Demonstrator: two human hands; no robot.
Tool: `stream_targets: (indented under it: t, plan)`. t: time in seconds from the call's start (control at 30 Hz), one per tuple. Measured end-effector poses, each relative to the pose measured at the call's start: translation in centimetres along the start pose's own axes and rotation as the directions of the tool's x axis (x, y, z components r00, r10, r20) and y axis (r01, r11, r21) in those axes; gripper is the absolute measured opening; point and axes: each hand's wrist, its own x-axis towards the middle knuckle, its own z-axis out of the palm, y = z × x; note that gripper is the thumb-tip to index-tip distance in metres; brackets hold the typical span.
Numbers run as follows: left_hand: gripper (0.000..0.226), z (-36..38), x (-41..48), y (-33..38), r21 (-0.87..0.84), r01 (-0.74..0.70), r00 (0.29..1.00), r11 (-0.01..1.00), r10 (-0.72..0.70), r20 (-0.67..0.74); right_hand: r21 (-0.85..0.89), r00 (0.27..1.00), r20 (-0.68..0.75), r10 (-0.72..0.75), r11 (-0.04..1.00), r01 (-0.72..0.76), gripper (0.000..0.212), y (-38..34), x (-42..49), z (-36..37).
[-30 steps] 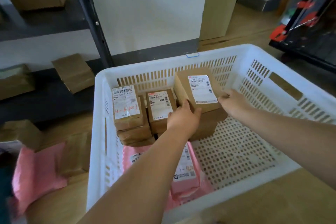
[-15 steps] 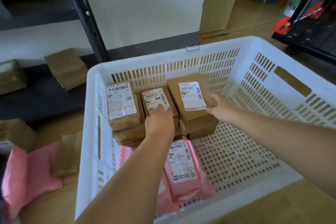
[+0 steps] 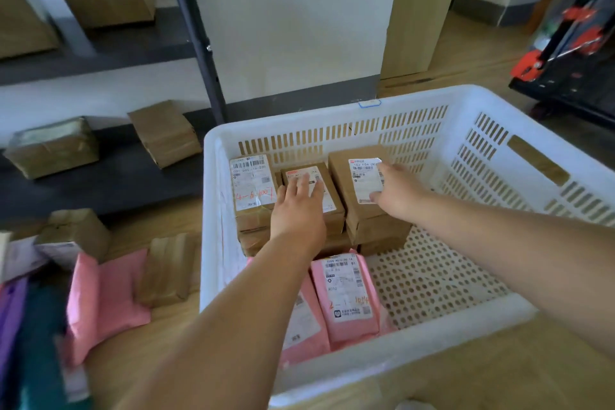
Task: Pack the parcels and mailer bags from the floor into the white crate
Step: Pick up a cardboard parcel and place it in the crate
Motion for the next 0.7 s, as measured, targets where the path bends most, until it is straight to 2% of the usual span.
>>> stream_targets:
  t: [0.17, 0.23, 0.33, 0.43, 0.57, 0.7]
  plan:
    - [0.068, -3.9, -3.5, -2.2, -0.018, 0.031, 0.972, 0.999, -0.034, -0.232, -0.051, 0.968, -0.025, -0.250, 0.967, 0.249, 0.063, -6.8, -4.8, -3.2]
    - [0.064, -5.6, -5.4, -3.7, -0.022, 0.061, 0.964, 0.998, -0.065, -0.259, -0.049, 0.948, -0.034, -0.316, 0.948, 0.315, 0.062, -9.7, -6.5, -4.2]
    - [0.067, -7.1, -9.5, -7.7, -0.043, 0.156, 0.954, 0.987, -0.162, -0.251, 0.019, 0.927, -0.056, -0.370, 0.928, 0.372, 0.062, -14.2, -9.4, -4.3]
    - [0.066, -7.5, -13.4, -13.1, -0.094, 0.303, 0.920, 0.948, -0.317, -0.232, 0.071, 0.905, -0.068, -0.421, 0.902, 0.425, 0.057, -18.2, -12.1, -2.7]
    - [0.063, -8.0, -17.8, -18.8, -0.288, 0.548, 0.784, 0.785, -0.602, -0.151, 0.177, 0.884, -0.012, -0.467, 0.869, 0.462, 0.055, -22.8, -15.6, 0.6]
    - [0.061, -7.3, -21.1, -24.9, -0.366, 0.655, 0.684, 0.662, -0.724, -0.085, 0.251, 0.852, 0.048, -0.521, 0.832, 0.495, 0.051, -26.4, -18.8, 5.4]
